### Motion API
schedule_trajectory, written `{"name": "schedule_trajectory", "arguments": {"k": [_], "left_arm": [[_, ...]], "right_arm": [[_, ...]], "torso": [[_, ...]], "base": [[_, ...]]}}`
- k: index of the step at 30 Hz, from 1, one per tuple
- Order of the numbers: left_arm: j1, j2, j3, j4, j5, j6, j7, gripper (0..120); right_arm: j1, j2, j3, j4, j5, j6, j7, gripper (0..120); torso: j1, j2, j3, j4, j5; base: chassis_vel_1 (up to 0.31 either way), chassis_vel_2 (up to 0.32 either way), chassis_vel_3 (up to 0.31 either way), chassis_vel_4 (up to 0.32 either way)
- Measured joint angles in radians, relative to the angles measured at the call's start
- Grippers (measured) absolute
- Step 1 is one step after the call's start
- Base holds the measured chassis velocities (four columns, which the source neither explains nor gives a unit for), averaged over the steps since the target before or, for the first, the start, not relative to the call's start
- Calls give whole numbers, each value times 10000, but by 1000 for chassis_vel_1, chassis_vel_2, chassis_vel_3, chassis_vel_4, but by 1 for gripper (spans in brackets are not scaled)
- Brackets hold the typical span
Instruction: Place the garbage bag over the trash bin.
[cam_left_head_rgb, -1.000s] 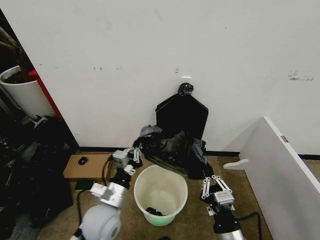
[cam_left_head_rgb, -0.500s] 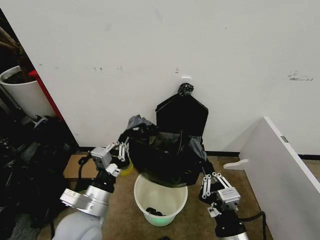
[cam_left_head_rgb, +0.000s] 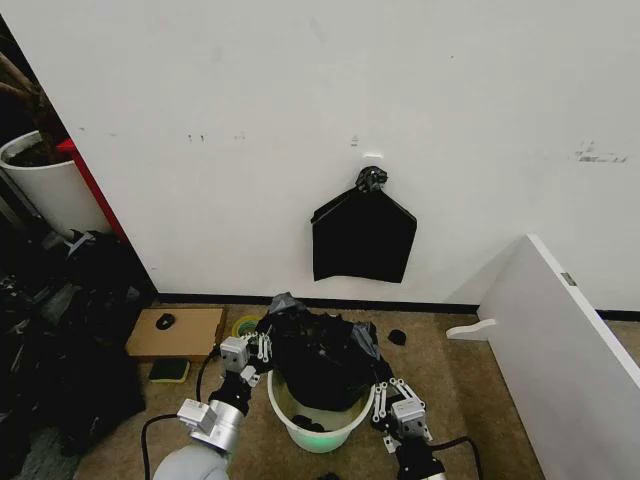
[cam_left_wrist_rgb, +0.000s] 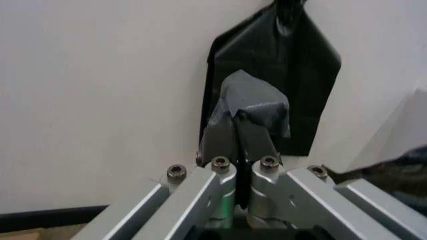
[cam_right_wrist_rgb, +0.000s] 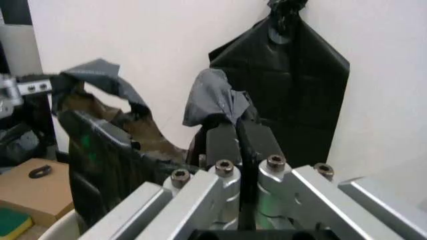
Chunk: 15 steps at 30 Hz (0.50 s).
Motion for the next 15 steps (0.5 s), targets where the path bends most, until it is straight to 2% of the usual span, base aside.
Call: {"name": "schedule_trajectory", "arguments": {"k": [6, 8, 12, 15], "left_arm": [[-25, 128, 14, 620, 574, -573, 74, 0], [-28, 186, 6, 695, 620, -683, 94, 0], [-93, 218, -19, 677, 512, -712, 205, 0], [-157, 337, -36, 654, 416, -713, 465, 0]], "right_arm": [[228, -55, 2, -528, 63, -102, -54, 0], [313, -112, 0, -658, 88, -156, -83, 0], [433, -180, -9, -738, 54, -165, -291, 0], [571, -398, 159, -848, -140, -54, -1156, 0]], "torso": [[0, 0, 0, -1, 1], [0, 0, 0, -3, 25], [0, 0, 0, -9, 36], [0, -1, 1, -15, 61]], "base": [[0, 0, 0, 0], [0, 0, 0, 0], [0, 0, 0, 0], [0, 0, 0, 0]]}}
